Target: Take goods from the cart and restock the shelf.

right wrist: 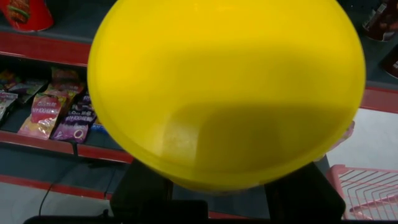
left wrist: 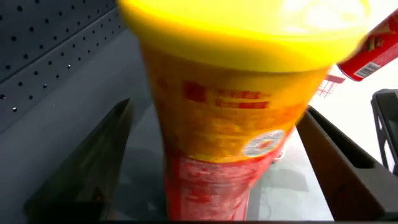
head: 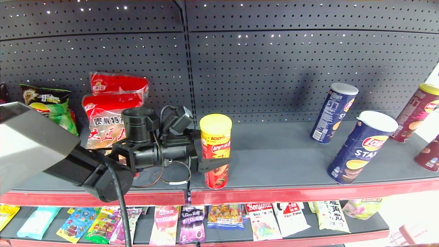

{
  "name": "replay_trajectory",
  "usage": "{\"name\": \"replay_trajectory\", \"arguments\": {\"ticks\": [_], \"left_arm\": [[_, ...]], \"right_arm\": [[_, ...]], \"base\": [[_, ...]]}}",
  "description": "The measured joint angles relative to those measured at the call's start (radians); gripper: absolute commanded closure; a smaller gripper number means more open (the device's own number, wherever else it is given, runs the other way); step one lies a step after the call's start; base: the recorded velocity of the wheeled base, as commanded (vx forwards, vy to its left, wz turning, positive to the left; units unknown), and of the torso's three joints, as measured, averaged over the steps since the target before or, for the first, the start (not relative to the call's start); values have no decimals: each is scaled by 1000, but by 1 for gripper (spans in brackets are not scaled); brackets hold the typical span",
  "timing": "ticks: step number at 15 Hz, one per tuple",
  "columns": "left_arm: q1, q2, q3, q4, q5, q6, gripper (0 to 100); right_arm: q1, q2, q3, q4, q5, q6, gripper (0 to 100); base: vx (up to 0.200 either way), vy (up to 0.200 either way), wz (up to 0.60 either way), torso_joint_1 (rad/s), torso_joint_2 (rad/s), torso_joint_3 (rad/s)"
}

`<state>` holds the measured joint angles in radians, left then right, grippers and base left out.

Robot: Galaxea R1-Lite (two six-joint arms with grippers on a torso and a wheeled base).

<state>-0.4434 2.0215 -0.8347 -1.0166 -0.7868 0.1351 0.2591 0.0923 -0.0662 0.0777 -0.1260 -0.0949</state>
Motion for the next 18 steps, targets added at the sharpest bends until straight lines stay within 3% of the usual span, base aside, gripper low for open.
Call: {"name": "replay_trajectory", "arguments": {"ticks": [5,11,15,18], "left_arm": [[18,-48,85,-3,-43,-6,0],[103,-131,152,-25,-83,3,0],[137,-218,280,-40,-93,3,0],[206,-309,384,-60,-89,3,0]], "right_arm": [[0,1,0,0,0,0,100],[0,7,-1,1,-1,-1,100],[0,10,-1,1,1,-1,100],[3,19,-1,1,8,-1,100]], "base": [[0,0,0,0,0,0],[0,0,0,0,0,0],[0,0,0,0,0,0],[0,0,0,0,0,0]]}}
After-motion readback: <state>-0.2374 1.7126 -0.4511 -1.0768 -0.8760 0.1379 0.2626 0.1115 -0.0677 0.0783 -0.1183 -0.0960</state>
